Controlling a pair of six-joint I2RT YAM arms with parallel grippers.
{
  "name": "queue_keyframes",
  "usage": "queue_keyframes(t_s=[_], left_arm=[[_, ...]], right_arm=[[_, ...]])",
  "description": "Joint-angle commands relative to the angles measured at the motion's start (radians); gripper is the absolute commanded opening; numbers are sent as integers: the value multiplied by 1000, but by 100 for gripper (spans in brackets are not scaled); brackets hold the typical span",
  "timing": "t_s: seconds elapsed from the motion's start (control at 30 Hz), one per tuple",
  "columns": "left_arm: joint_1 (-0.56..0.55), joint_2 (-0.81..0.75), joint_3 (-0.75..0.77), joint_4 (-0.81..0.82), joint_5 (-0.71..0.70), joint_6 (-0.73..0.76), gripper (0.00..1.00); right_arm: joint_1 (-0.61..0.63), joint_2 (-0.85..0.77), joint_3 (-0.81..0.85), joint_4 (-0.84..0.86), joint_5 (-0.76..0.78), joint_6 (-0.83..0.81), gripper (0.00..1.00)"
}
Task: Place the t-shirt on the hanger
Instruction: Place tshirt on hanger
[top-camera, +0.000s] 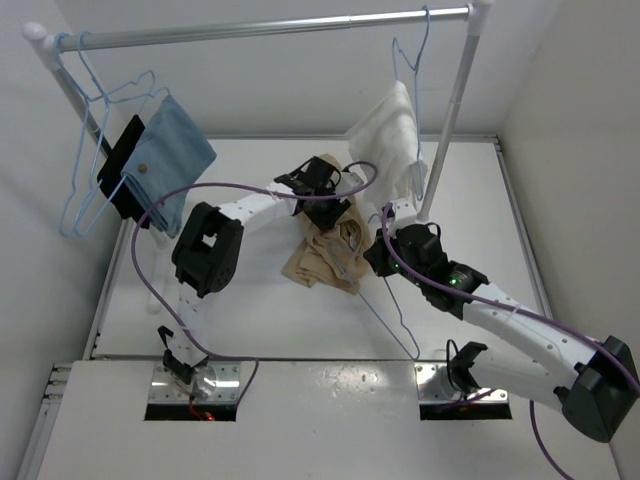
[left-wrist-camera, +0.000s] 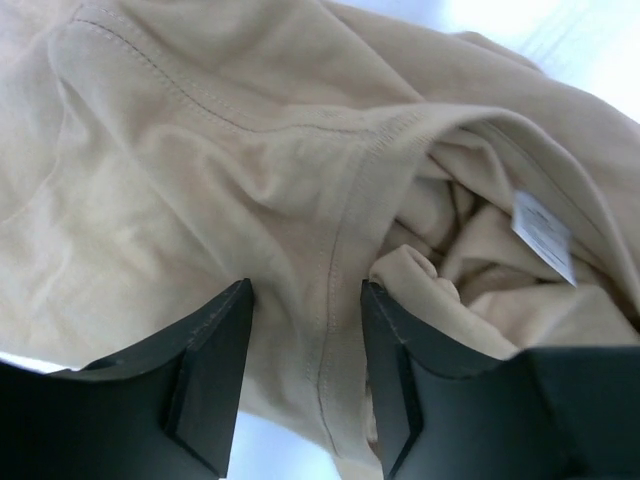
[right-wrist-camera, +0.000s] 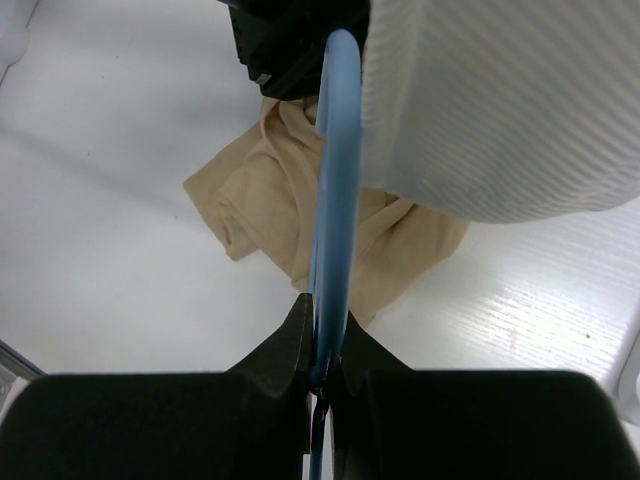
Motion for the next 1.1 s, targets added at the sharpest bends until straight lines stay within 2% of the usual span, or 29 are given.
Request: queue_keyframes(t_s=[0.0, 0.27, 0.33, 0.37, 0.43, 0.57, 0.6, 0.63, 0.77, 0.97, 1.07], left_arm=[[-7, -88, -32, 5, 52, -14, 53], [-7, -88, -98, -13, -32, 45, 53], [-7, -88, -98, -13, -43, 45, 46], [-7, -88, -98, -13, -53, 45, 34], [-7, -88, -76, -13, -54, 45, 20], [-7, -127, -76, -31, -64, 54, 9], [2, -138, -76, -42, -64, 64, 2], [2, -149, -76, -42, -64, 65, 0], [12, -199, -67, -76, -73, 23, 0], [12, -279, -49, -169, -35, 0, 1], [12, -304, -105, -209, -24, 0, 1]], right_arm=[[-1, 4, 4, -16, 14, 3, 0], [-1, 4, 4, -17, 4, -6, 0], [-1, 4, 4, -17, 4, -6, 0], [-1, 4, 4, -17, 4, -6, 0], [-1, 4, 4, -17, 4, -6, 0], [-1, 4, 4, -26, 4, -6, 0], [-1, 4, 4, -26, 4, -6, 0], [-1, 4, 4, -26, 4, -6, 0], [-1, 4, 4, -26, -14, -6, 0], [8, 42, 91, -4, -61, -38, 0], [8, 71, 147, -4, -91, -38, 0]])
